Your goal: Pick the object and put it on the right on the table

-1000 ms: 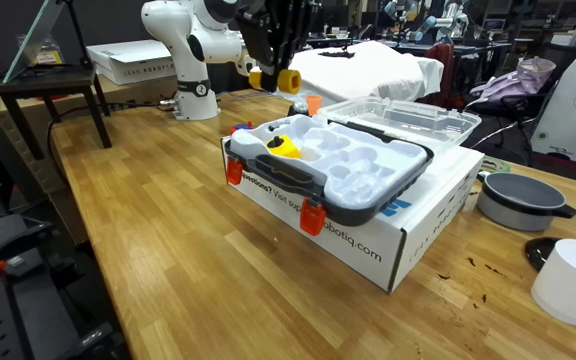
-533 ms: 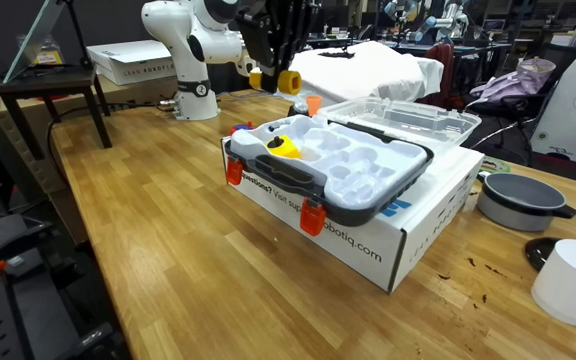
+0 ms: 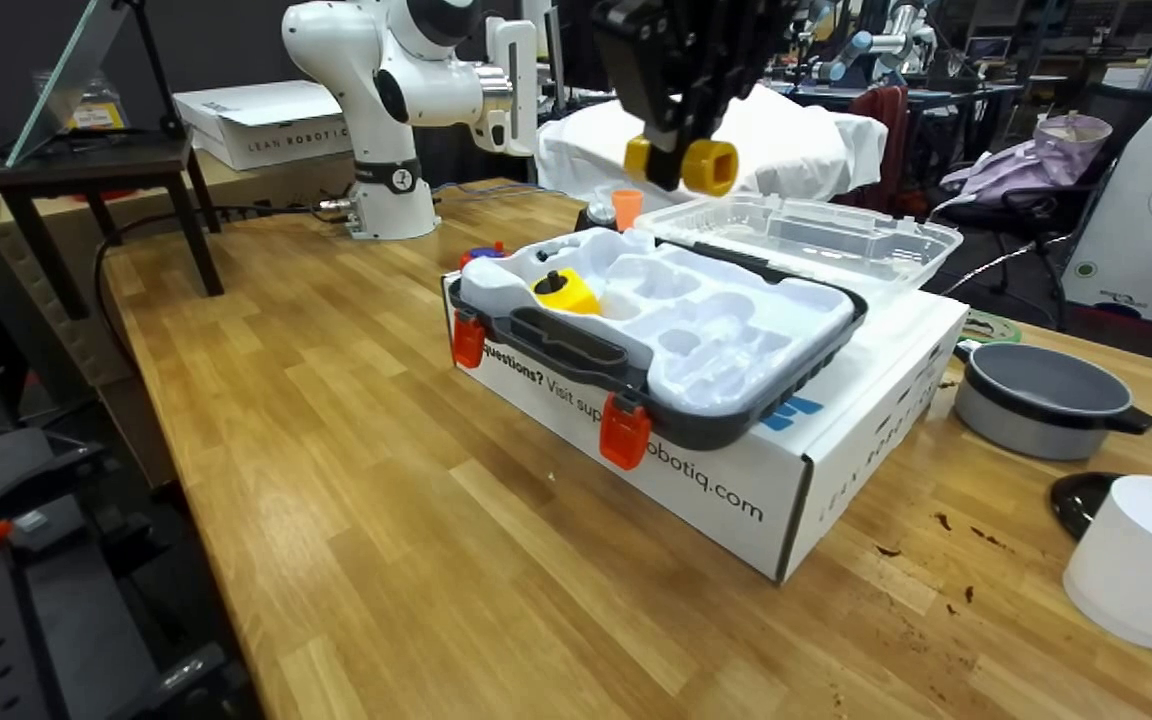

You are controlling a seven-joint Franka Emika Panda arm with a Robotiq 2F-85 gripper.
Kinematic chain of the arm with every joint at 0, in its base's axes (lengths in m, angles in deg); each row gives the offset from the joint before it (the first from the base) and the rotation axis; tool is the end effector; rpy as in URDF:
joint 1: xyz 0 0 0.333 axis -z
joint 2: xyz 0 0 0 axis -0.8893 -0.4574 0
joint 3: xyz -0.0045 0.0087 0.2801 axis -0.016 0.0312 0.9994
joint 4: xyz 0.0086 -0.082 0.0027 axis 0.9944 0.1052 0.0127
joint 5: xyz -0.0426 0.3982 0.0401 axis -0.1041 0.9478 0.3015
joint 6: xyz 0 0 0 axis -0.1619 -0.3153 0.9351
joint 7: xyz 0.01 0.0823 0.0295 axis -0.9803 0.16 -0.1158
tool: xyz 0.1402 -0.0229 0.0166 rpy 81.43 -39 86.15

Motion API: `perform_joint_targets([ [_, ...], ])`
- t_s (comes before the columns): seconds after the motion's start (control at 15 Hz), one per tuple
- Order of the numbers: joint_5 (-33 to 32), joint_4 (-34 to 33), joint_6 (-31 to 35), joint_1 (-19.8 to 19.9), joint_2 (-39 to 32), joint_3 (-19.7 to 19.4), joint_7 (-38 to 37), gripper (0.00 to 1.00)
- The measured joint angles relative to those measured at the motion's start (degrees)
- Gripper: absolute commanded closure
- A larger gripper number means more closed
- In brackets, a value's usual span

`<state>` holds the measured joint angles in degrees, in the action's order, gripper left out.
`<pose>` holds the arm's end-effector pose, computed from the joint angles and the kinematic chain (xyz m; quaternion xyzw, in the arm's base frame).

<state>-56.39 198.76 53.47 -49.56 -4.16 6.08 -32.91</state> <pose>0.4833 -0.2385 0.2792 -0.6620 0.7348 0.0255 0.1453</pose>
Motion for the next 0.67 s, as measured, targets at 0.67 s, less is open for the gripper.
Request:
perform_joint_targets([
  [0.67, 2.8, -3.9, 0.4, 2.2, -4.5, -2.5, -8.3, 0.81],
])
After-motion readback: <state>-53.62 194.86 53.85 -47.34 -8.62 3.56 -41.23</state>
